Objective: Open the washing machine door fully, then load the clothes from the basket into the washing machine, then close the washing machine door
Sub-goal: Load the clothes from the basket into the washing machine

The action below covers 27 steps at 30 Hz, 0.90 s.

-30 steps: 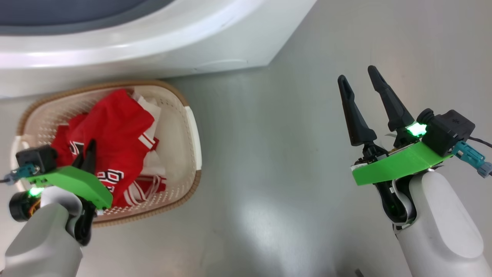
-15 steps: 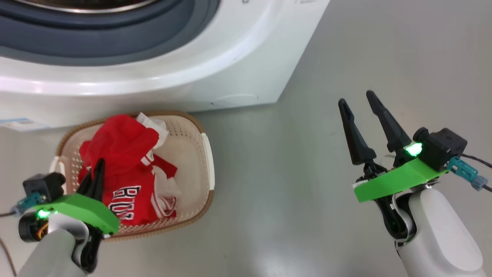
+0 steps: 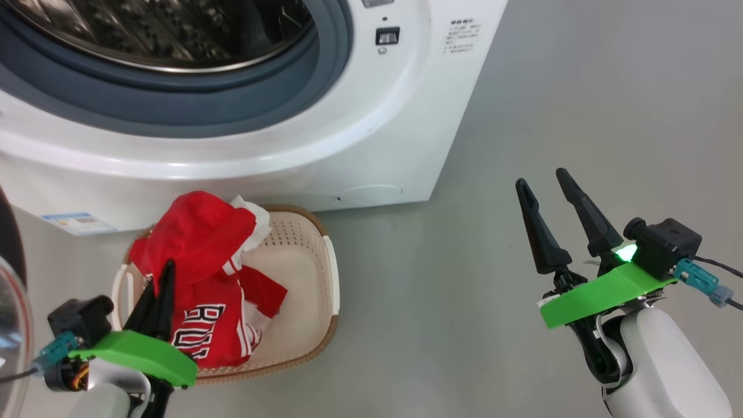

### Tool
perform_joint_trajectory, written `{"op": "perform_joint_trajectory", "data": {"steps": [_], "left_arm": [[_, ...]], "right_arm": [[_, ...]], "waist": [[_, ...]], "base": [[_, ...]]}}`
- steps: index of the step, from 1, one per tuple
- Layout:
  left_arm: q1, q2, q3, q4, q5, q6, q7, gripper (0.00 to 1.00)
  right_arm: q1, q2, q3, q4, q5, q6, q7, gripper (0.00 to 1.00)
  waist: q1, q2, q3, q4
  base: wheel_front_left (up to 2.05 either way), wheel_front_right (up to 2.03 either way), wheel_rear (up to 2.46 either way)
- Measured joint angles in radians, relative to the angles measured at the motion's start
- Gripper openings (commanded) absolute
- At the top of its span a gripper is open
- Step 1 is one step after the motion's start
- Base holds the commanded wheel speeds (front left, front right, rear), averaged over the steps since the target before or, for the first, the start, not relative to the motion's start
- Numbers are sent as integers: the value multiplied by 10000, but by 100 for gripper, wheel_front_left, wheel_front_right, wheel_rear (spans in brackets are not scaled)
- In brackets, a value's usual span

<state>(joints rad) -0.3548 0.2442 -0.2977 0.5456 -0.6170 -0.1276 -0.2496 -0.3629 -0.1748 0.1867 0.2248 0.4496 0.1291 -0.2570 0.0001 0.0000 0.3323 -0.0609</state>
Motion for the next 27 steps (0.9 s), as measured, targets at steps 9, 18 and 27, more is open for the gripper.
{"op": "perform_joint_trajectory", "data": {"steps": [9,18,27], "left_arm": [[1022,-288,715,-1609,761,2,2,0],[1732,-548,1072,-2897,1337,15,2,0],[2192,-635,1239,-3781,1703,190,0,0]], "right_arm": [[412,-82,8,63,38,0,0,100],[728,-161,-36,100,186,0,0,100],[907,-238,-82,128,198,0,0,100]], "waist": [[0,0,-672,123],[0,0,-1181,211],[0,0,-1696,271]], "base": [[0,0,0],[0,0,0],[0,0,0]]}}
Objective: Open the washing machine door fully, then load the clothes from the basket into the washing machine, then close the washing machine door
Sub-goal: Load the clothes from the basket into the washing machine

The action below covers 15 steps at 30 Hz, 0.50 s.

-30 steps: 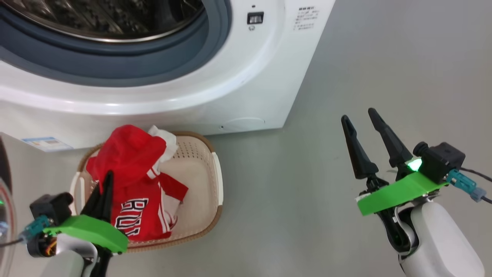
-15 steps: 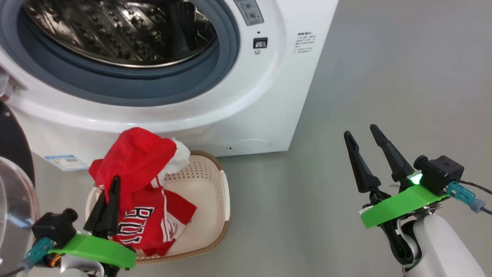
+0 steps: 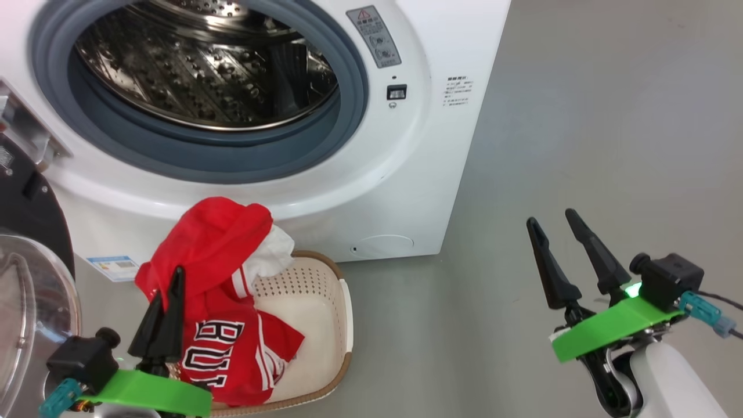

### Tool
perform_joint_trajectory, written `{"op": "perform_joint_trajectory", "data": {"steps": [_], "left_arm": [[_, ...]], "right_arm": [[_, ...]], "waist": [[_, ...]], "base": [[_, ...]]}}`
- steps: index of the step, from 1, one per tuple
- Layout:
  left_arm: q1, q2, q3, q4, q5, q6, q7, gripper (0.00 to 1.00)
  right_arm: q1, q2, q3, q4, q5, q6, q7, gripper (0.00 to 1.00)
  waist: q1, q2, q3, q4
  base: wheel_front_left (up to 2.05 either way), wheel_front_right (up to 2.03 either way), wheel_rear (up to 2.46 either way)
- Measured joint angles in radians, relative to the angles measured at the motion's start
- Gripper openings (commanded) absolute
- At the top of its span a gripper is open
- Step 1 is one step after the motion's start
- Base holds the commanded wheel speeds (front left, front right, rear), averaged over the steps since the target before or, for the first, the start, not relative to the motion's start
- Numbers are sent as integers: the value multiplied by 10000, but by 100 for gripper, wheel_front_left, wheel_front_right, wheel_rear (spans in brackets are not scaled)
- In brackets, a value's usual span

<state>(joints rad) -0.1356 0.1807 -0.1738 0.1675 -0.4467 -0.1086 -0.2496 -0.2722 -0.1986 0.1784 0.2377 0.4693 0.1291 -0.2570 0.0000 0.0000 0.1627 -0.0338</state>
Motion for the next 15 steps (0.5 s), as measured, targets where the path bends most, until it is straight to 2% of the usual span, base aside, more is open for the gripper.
{"op": "perform_joint_trajectory", "data": {"steps": [15], "left_arm": [[336,-25,8,-627,230,205,0,0]], "right_arm": [[265,-98,-48,-4,4,0,0,100]], "waist": [[0,0,-200,68]], "base": [[0,0,0]]}}
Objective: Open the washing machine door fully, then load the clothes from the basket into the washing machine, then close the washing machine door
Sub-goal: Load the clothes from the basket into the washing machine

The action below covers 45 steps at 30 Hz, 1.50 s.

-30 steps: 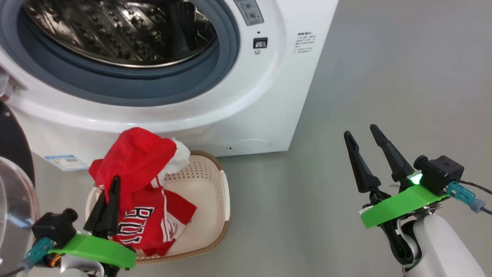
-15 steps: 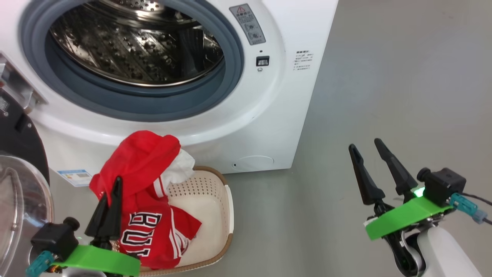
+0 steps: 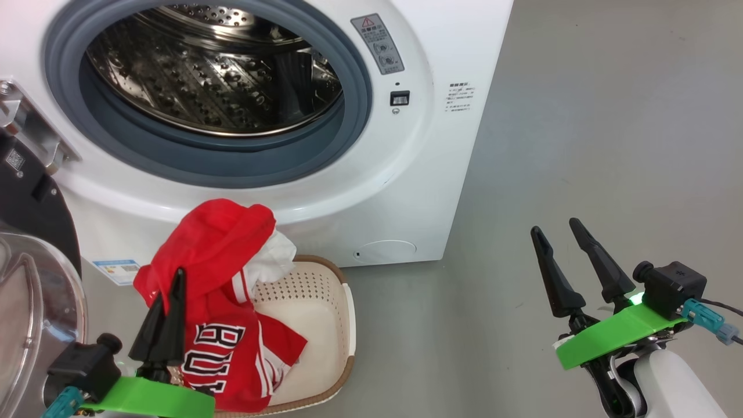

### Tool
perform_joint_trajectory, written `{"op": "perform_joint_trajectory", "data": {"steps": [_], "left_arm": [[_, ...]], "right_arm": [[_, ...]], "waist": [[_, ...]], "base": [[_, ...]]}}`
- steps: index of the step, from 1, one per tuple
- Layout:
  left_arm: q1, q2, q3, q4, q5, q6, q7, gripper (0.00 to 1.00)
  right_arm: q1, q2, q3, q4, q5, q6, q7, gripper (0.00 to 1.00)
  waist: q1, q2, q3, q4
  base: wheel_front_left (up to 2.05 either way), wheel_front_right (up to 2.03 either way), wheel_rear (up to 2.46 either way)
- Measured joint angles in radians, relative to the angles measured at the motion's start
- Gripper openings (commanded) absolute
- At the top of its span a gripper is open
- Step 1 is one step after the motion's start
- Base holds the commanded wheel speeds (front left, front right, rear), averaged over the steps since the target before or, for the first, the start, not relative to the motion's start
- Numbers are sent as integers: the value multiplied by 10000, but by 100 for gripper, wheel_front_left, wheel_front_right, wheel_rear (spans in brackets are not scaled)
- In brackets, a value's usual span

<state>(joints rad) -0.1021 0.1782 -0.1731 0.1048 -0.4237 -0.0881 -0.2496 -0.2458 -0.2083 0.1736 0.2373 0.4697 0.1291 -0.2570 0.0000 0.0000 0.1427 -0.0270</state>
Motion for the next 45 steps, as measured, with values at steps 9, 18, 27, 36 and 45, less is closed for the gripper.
{"op": "perform_joint_trajectory", "data": {"steps": [9,18,27,36,45], "left_arm": [[-7,0,-29,-115,0,48,0,0],[-519,54,-75,-244,92,65,0,0],[-2162,136,-6,71,171,148,105,0],[-4425,451,159,1271,69,111,209,0],[-6545,685,284,3191,-42,-59,295,0]], "right_arm": [[0,-2,12,2,0,0,0,100],[-3,-2,35,-2,-2,0,0,100],[-56,6,115,-67,-2,0,0,100],[-481,54,77,-293,-10,0,0,100],[-987,290,63,-545,-27,0,0,100]], "waist": [[0,0,74,3],[0,0,261,-26],[0,0,659,-152],[0,0,1575,-464],[0,0,2745,-805]], "base": [[0,0,0],[0,0,0],[0,0,0],[0,0,0],[0,0,0]]}}
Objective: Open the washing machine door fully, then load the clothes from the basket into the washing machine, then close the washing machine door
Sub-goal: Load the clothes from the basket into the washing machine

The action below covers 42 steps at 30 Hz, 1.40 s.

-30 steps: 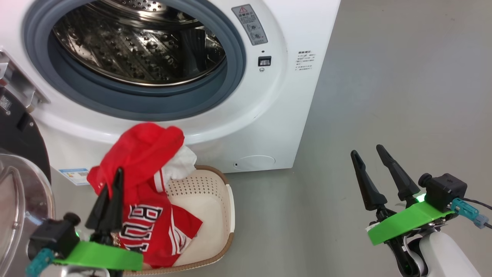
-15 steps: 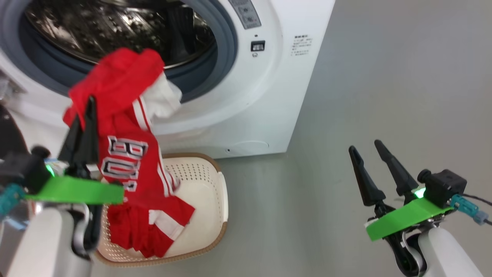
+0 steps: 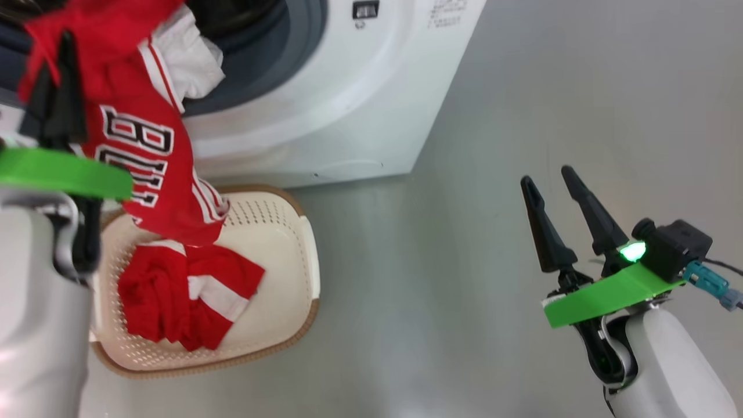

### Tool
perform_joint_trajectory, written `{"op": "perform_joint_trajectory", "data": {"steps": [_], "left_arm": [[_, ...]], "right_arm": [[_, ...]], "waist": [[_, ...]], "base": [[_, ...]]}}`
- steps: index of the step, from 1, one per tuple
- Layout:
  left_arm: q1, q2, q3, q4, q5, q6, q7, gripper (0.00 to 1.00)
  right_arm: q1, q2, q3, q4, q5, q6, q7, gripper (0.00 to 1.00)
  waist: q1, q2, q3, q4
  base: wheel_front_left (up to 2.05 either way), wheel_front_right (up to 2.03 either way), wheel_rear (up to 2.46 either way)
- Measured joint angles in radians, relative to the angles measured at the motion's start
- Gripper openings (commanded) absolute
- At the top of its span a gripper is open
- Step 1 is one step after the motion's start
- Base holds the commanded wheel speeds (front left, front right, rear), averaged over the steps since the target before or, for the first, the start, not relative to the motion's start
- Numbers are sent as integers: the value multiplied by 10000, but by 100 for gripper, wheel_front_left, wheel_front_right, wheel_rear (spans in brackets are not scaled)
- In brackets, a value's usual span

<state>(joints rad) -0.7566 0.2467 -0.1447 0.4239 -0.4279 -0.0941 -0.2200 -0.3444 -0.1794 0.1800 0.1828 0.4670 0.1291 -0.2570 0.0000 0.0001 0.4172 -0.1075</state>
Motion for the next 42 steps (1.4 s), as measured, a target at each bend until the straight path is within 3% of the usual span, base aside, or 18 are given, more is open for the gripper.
{"op": "perform_joint_trajectory", "data": {"steps": [10,27,36,40,42], "left_arm": [[-2282,244,-148,2100,-142,-247,-199,0],[-5503,604,-596,4424,125,-332,-337,0],[-6330,556,-146,3152,867,-56,-370,0],[-6243,238,-190,3590,1007,-58,-368,0],[-6210,128,-201,4015,1009,-58,-368,47]], "right_arm": [[-524,293,-84,-263,-104,0,0,100],[-881,654,-107,-453,-259,0,0,100],[-1117,784,-94,-610,-272,0,0,100],[-1116,807,-86,-573,-339,0,0,100],[-1116,817,-65,-554,-343,0,0,100]], "waist": [[0,0,1362,-441],[1,0,2858,-1223],[0,0,3268,-1432],[0,0,3310,-1408],[0,0,3281,-1382]], "base": [[0,0,0],[0,0,0],[0,0,0],[0,0,0],[0,0,0]]}}
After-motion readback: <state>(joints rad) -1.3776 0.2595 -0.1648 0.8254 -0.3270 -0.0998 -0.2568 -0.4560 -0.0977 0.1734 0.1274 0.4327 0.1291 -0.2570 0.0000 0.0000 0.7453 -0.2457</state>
